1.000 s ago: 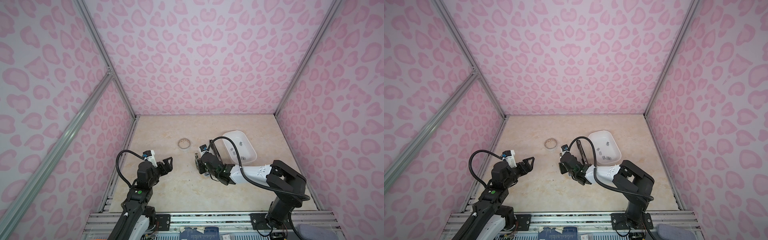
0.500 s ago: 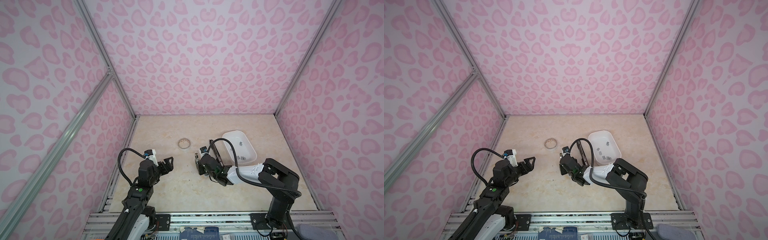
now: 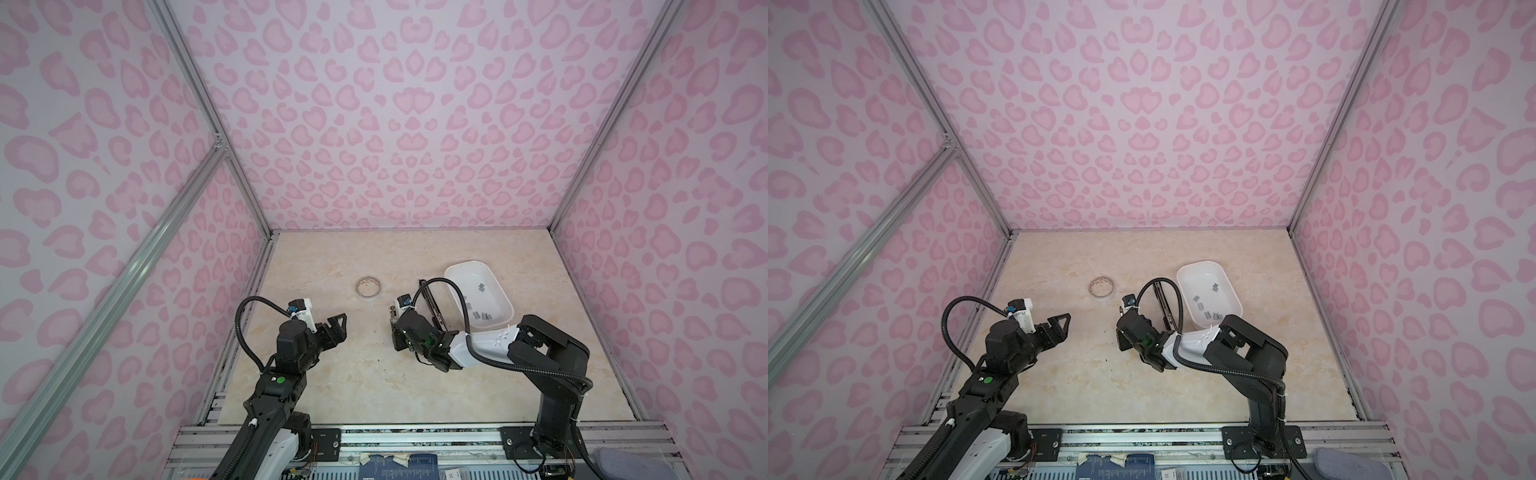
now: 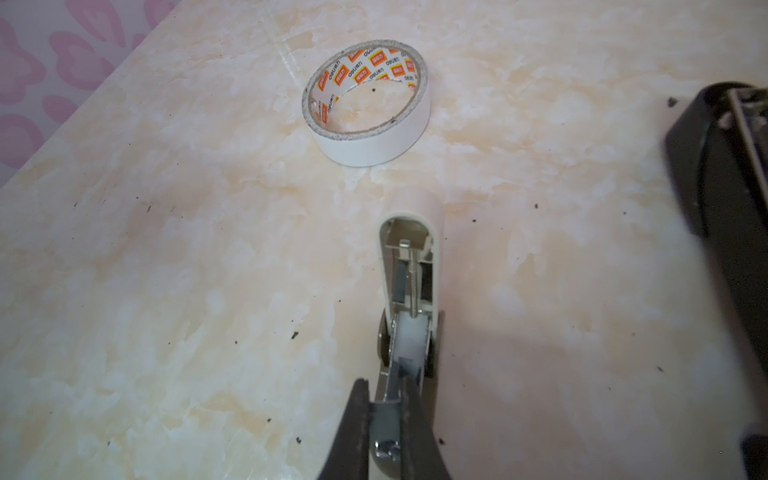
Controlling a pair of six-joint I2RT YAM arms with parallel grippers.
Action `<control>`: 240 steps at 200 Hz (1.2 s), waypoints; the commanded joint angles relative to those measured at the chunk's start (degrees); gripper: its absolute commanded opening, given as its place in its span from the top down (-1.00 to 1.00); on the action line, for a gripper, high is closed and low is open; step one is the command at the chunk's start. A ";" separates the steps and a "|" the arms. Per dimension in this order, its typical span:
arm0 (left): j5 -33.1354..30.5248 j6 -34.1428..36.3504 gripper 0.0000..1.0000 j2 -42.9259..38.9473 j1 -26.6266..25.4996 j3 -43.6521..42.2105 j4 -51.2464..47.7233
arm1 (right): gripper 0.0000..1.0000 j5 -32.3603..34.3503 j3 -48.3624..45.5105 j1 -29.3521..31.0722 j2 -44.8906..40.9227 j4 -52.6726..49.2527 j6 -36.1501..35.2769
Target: Load the staples into the stapler
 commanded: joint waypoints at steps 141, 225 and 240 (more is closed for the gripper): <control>-0.63 0.25 -0.77 0.36 -0.02 -0.06 2.92 | 0.92 3.48 2.51 0.71 2.55 -4.56 0.68; -0.79 0.29 -0.77 0.44 -0.04 -0.03 2.91 | 0.93 5.16 3.81 1.34 3.12 -7.51 1.28; -0.76 0.27 -0.77 0.52 -0.03 -0.09 3.00 | 0.93 5.88 4.50 1.78 3.06 -8.62 1.12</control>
